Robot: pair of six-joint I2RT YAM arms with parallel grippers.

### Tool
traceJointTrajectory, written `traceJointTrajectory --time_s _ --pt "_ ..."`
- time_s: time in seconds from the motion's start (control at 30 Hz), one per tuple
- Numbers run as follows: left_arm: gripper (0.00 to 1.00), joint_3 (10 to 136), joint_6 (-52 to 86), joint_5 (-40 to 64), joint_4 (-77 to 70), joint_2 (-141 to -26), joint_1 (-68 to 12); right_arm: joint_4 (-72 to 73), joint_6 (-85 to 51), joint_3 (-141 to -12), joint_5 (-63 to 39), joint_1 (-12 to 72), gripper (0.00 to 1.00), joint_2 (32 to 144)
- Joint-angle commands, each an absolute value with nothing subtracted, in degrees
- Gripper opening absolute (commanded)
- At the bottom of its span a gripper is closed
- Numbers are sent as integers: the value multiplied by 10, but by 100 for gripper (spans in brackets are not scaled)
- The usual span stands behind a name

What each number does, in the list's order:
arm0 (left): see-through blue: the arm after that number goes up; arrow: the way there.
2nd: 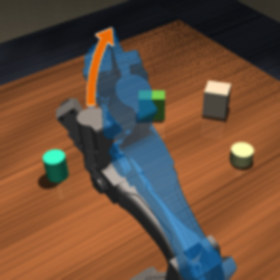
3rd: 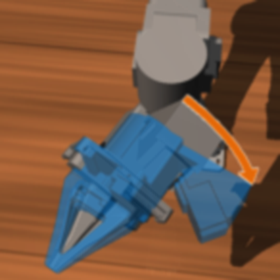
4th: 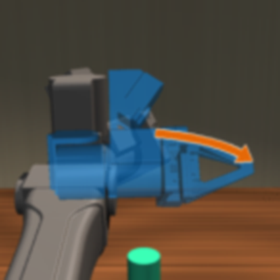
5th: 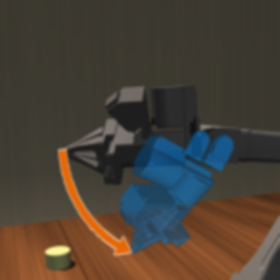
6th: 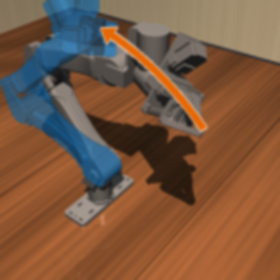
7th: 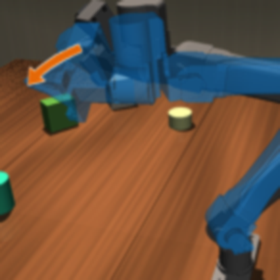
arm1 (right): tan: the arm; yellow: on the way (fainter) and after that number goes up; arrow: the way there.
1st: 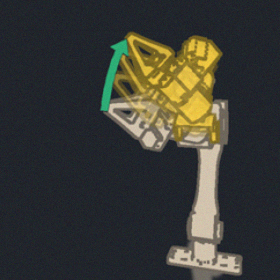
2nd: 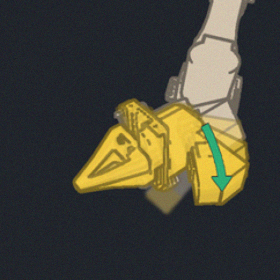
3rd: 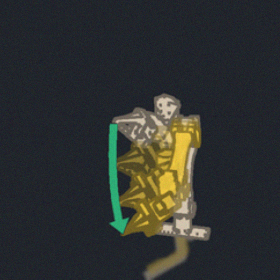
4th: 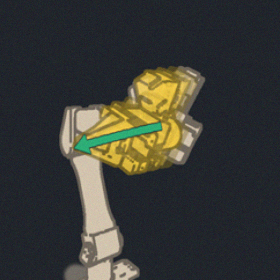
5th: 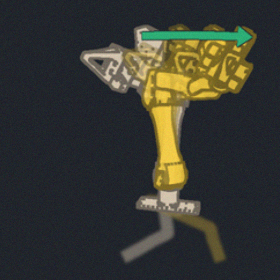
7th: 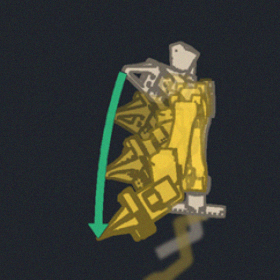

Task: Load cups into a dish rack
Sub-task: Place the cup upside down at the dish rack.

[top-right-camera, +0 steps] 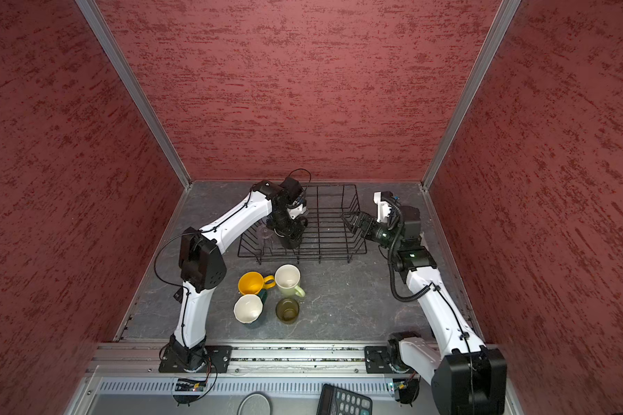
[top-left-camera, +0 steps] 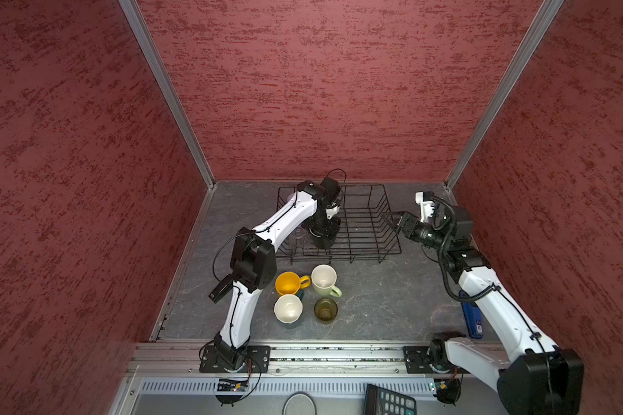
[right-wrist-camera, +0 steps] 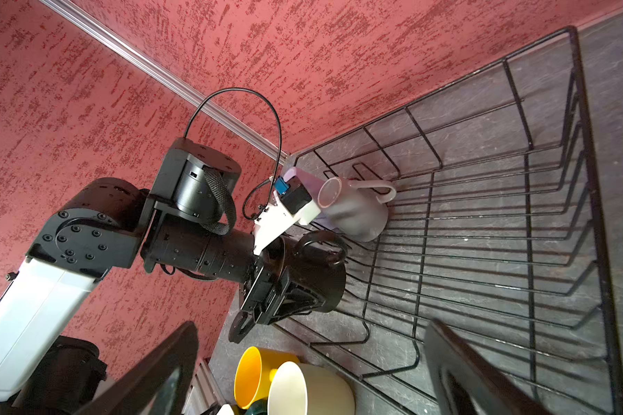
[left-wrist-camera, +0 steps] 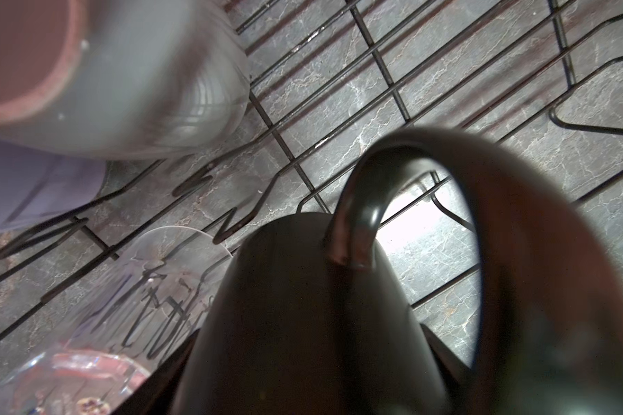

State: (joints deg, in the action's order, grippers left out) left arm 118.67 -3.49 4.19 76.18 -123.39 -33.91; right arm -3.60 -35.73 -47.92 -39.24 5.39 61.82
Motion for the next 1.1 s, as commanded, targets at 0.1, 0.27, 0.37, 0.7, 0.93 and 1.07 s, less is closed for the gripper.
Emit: traceJointTrajectory --time_s 0.1,0.27,0.37,0.7,0.93,1.07 --pt "14 1185 -31 53 757 -1244 -336 -16 -363 -474 -396 51 99 614" --pt "18 1182 -32 55 752 -1255 -335 -13 -365 -473 -397 51 99 616" --pt "18 1182 -32 53 750 -1264 -334 -12 -366 -474 -398 51 99 618" --pt "27 1184 -28 62 743 -1275 -329 -6 -370 -476 -402 51 99 626" --pt "73 1186 -34 70 753 -1281 -328 -5 -371 -476 -403 50 99 628" --pt "86 1183 -35 69 753 -1278 -328 -6 -371 -475 -403 50 99 626"
